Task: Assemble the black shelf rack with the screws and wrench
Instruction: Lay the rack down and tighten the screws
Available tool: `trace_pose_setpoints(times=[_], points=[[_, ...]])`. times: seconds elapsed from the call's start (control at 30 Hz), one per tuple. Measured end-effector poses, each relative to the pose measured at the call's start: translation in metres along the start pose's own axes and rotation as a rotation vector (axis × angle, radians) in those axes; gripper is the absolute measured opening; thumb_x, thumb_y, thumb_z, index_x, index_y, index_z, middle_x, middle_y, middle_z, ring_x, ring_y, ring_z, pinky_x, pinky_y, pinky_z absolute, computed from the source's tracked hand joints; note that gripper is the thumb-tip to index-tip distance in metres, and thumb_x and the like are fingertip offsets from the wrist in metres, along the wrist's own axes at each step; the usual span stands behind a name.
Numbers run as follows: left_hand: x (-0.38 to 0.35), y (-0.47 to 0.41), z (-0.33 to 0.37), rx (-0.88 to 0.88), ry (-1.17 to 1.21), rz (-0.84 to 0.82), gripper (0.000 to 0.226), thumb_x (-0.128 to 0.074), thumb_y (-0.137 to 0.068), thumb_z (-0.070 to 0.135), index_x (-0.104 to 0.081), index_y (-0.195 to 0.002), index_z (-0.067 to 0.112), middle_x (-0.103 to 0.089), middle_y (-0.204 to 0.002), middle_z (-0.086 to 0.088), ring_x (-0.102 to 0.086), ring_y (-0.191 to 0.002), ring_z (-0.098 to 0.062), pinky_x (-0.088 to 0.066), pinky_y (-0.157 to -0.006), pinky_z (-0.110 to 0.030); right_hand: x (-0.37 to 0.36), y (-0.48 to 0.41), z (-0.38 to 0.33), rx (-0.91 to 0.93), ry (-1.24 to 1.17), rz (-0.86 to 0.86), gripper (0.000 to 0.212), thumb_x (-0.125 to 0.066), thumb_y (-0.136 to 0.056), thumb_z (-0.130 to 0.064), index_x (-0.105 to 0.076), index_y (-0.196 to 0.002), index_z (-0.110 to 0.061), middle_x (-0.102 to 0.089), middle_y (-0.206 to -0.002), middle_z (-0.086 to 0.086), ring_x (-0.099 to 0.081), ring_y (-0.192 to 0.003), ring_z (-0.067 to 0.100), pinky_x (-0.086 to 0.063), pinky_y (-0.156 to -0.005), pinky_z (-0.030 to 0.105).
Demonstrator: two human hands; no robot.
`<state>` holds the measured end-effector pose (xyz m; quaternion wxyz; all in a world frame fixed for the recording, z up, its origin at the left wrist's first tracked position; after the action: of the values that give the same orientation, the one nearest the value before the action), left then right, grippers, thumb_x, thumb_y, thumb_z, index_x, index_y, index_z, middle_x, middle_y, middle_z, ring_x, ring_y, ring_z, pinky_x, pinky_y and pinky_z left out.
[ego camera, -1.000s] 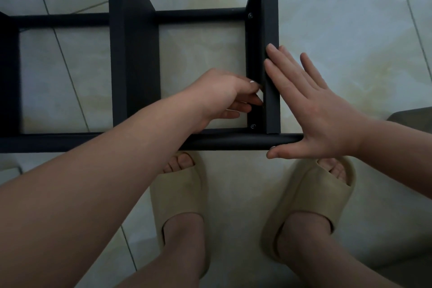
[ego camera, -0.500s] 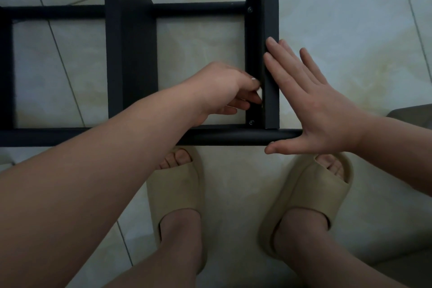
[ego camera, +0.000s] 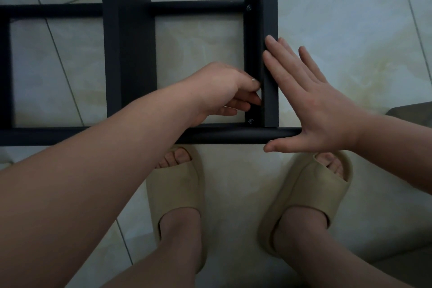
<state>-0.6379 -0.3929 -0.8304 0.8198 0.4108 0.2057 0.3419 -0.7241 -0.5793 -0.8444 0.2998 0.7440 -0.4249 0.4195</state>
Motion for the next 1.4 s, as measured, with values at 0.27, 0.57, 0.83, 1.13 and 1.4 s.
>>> trace_pose_setpoints(times=[0.27, 0.57, 0.83, 1.13, 1.4], points=[[0.0, 0.002, 0.001, 0.02, -0.005, 0.014, 0.008, -0.06, -0.096, 0.022, -0.068, -0.098, 0.019, -0.077, -0.082, 0.002, -0.069, -0.077, -0.012, -0.052, -0.084, -0.032, -0.001, 0.001, 0.001, 0.003, -0.004, 0.01, 0.124, -0.05, -0.081, -0.085, -0.006, -0.161, 0.0, 0.003, -0.17, 0.016, 0.004, -0.157, 0.03, -0.005, -0.126, 0.058], [0.002, -0.001, -0.002, 0.024, 0.002, -0.052, 0.01, -0.06, -0.097, 0.022, -0.066, -0.091, 0.016, -0.078, -0.083, 0.0, -0.069, -0.076, -0.011, -0.051, -0.08, -0.03, 0.0, 0.001, 0.001, 0.002, -0.019, 0.009, 0.124, -0.051, -0.081, -0.085, -0.006, -0.161, 0.0, 0.002, -0.17, 0.017, 0.004, -0.157, 0.03, -0.005, -0.126, 0.057], [0.005, -0.002, 0.002, -0.007, -0.117, -0.056, 0.01, -0.055, -0.1, 0.016, -0.063, -0.094, 0.013, -0.076, -0.079, 0.002, -0.065, -0.078, -0.011, -0.05, -0.082, -0.031, 0.002, 0.0, 0.001, 0.006, -0.017, -0.003, 0.126, -0.054, -0.08, -0.084, -0.009, -0.16, 0.002, 0.0, -0.169, 0.019, 0.003, -0.157, 0.031, -0.005, -0.125, 0.059], [0.015, 0.004, -0.003, -0.06, -0.235, -0.119, 0.016, -0.054, -0.1, 0.009, -0.063, -0.087, 0.014, -0.074, -0.082, 0.0, -0.063, -0.08, -0.011, -0.049, -0.078, -0.028, 0.001, 0.0, 0.001, 0.001, -0.016, -0.004, 0.125, -0.053, -0.08, -0.084, -0.008, -0.16, 0.002, 0.0, -0.169, 0.018, 0.003, -0.157, 0.031, -0.005, -0.125, 0.059], [0.021, 0.008, -0.007, -0.096, -0.356, -0.178, 0.018, -0.055, -0.099, 0.009, -0.067, -0.089, 0.017, -0.075, -0.087, 0.003, -0.065, -0.087, -0.009, -0.05, -0.079, -0.026, 0.001, 0.0, 0.001, 0.003, -0.022, 0.005, 0.125, -0.053, -0.081, -0.084, -0.007, -0.16, 0.001, 0.001, -0.169, 0.018, 0.004, -0.157, 0.031, -0.005, -0.125, 0.06]])
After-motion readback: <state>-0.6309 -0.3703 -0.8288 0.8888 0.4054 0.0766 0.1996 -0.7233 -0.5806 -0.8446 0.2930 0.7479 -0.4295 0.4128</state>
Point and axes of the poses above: each hand's wrist, its own y-axis away from the middle knuckle, its own x-axis out of the back of the hand, z = x × y, the point moved 1 cm from there along -y, towards the middle knuckle
